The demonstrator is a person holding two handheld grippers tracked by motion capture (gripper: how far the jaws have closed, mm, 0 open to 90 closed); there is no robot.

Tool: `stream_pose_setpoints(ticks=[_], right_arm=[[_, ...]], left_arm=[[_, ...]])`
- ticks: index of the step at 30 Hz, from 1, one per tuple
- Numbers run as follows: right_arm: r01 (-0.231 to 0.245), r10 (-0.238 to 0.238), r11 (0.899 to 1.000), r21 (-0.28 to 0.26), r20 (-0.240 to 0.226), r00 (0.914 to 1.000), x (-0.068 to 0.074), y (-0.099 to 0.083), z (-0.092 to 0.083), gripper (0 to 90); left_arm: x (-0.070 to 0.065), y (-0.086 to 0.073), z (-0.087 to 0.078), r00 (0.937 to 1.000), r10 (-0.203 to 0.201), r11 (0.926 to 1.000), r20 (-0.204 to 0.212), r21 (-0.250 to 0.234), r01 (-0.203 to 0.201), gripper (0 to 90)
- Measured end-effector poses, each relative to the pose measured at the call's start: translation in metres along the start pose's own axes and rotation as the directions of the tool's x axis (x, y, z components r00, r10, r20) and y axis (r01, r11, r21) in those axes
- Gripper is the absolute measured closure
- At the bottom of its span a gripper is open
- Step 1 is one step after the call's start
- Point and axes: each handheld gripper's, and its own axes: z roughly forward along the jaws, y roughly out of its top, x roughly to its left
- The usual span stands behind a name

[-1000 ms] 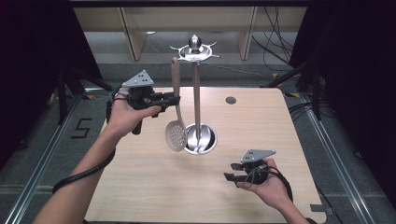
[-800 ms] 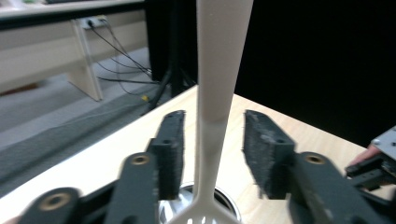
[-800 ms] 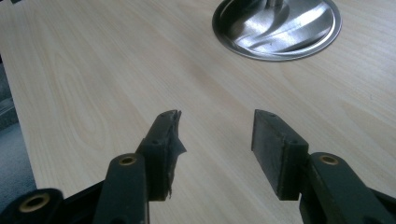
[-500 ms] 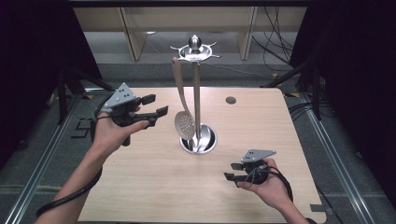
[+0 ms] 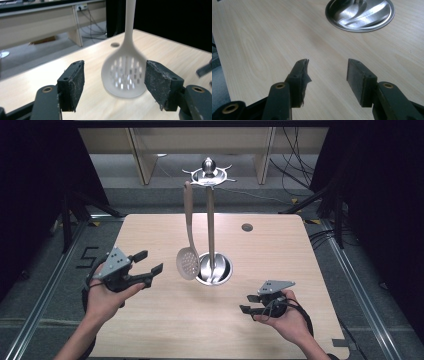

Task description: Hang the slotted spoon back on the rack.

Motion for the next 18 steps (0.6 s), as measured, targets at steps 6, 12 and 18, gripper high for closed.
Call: stream_pose_setpoints(ticks=[6, 12, 18], right_arm=[[0.0, 0.0, 1.0, 0.002, 0.003, 1.0, 0.0, 0.0, 0.001, 51.7], [0.01, -0.01, 1.0, 0.001, 0.005, 0.9999, 0.0, -0.001, 0.001, 51.7], [0.005, -0.005, 1.0, -0.002, -0.002, 1.0, -0.001, -0.002, 0.001, 51.5]], left_arm=[[-0.004, -0.055, -0.004, 0.9987, -0.024, 0.9963, -0.045, 0.081, 0.028, 31.9], [0.0, -0.086, -0.002, 0.9971, -0.072, 0.9897, -0.024, 0.122, 0.075, 31.0], [0.002, -0.083, -0.007, 0.9898, -0.112, 0.9867, -0.089, 0.109, 0.121, 31.7]])
